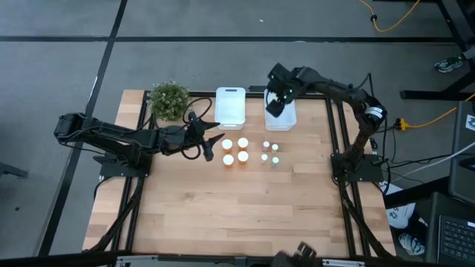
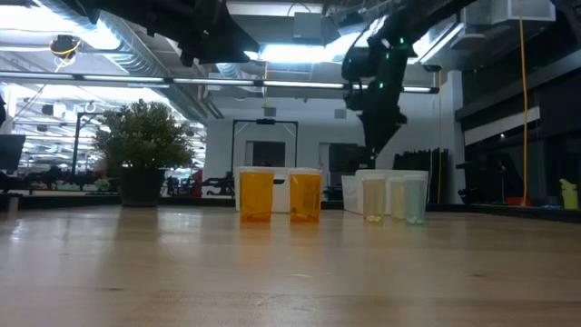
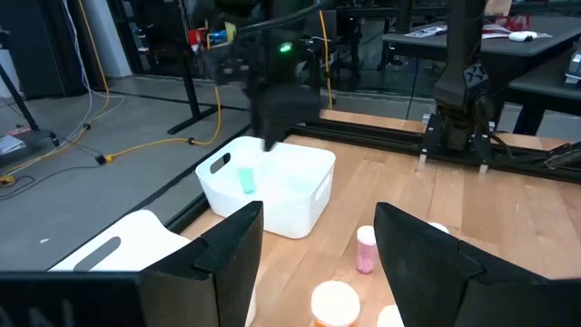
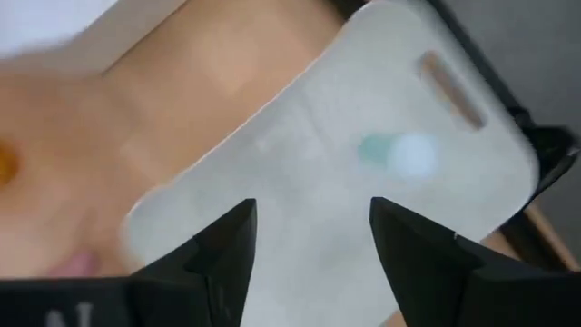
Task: Pick and place medicine bottles into bin by pill shape (circle, oval)
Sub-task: Put the yellow pill bottle into the right white bin
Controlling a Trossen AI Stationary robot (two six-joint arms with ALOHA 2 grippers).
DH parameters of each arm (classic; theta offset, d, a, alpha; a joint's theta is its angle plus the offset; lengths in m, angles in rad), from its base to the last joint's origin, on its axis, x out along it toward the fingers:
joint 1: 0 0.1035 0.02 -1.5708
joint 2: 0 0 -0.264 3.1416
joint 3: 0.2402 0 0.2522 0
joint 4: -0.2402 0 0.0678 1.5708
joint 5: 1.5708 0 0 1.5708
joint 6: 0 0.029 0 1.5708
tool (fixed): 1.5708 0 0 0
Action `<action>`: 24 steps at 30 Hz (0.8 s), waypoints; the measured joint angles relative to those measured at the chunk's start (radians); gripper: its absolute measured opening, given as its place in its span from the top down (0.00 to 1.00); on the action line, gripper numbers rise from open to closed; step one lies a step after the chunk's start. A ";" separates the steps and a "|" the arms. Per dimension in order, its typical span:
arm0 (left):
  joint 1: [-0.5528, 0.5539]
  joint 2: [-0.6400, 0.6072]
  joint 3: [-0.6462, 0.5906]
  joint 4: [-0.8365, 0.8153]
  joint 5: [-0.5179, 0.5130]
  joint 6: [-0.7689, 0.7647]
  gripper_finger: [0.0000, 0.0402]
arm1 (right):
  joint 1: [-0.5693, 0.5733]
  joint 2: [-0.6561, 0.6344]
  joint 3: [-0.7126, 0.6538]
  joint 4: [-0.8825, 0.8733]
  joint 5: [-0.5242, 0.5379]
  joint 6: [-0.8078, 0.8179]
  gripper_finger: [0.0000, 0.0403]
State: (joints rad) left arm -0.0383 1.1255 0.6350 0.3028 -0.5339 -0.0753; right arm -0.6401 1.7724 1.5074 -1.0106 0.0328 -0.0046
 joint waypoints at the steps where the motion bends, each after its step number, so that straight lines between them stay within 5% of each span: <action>1: 0.000 0.000 0.000 -0.005 0.000 0.000 0.49 | 0.027 -0.014 0.000 -0.022 -0.001 0.000 0.47; 11: -0.007 0.000 0.000 -0.038 0.000 -0.001 0.49 | 0.328 -0.222 -0.043 -0.223 -0.001 0.047 0.49; 24: -0.037 0.000 0.000 -0.036 0.001 -0.001 0.49 | 0.617 -0.587 -0.466 -0.077 0.106 0.396 0.49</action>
State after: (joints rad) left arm -0.0750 1.1255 0.6350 0.2667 -0.5331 -0.0765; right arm -0.0236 1.1853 1.0411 -1.0874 0.1393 0.3913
